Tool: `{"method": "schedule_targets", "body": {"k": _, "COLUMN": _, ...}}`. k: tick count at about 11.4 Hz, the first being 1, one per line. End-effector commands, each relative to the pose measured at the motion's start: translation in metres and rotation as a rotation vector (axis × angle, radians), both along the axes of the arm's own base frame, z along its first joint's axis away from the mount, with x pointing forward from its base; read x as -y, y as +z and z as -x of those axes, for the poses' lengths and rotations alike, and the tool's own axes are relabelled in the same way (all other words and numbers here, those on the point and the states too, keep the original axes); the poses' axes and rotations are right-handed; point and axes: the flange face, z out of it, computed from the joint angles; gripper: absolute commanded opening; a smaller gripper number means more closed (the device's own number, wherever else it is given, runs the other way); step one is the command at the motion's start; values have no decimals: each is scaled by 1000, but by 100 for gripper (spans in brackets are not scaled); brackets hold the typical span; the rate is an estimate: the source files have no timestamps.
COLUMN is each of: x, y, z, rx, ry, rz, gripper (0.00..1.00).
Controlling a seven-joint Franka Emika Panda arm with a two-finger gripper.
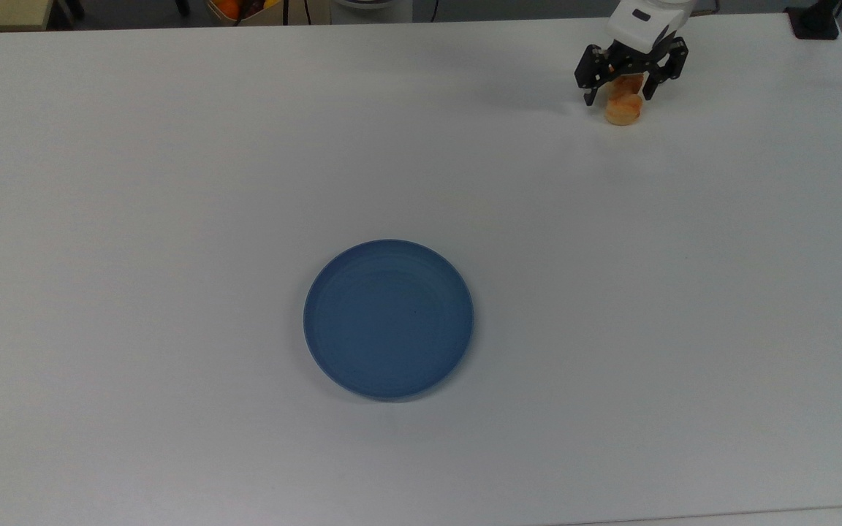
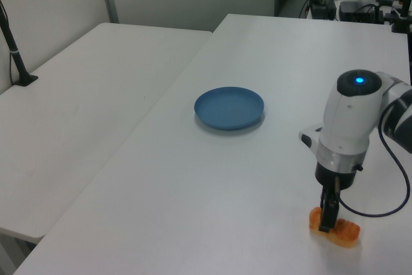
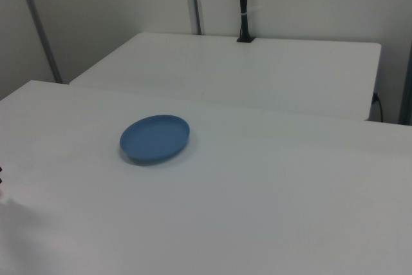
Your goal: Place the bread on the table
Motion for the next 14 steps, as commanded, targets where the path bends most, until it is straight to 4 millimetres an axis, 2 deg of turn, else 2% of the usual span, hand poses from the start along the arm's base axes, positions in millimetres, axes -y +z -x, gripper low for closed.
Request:
{"method": "schedule_targets", "body": {"k": 1, "x": -9, "y": 49, "z": -28, "rx": 35, "ry": -40, "rz": 20, "gripper": 100}}
{"method": "schedule_targets", "body": {"k": 3, "x": -6, "y": 83, "z": -48, "rx": 55, "ry": -56, "rz": 21, "gripper": 100}}
{"method": "schedule_targets", "body": {"k": 4, "x": 3, "y": 100, "z": -62, "rx": 59, "ry": -45, "rz": 33, "gripper": 100}}
{"method": "schedule_targets", "body": {"k": 6, "x": 37, "y": 137, "z": -94, "rx": 54, "ry": -28, "rz": 76, "gripper": 100}}
{"method": "schedule_targets", "body": {"k": 7, "x": 67, "y": 160, "z": -114, "rx": 50, "ry": -33, "rz": 89, "gripper": 100}}
{"method": "schedule_targets", "body": {"k": 9, "x": 128, "y": 195, "z": -137, "rx": 39, "ry": -51, "rz": 75, "gripper": 100}}
{"method": "schedule_targets", "body": {"k": 11, "x": 195, "y": 227, "z": -147, "rx": 3, "ry": -51, "rz": 73, "gripper": 100}}
{"method": "schedule_targets", "body": {"k": 14, "x": 318, "y": 274, "z": -149, "rx": -57, "ry": -117, "rz": -18, "gripper": 100}}
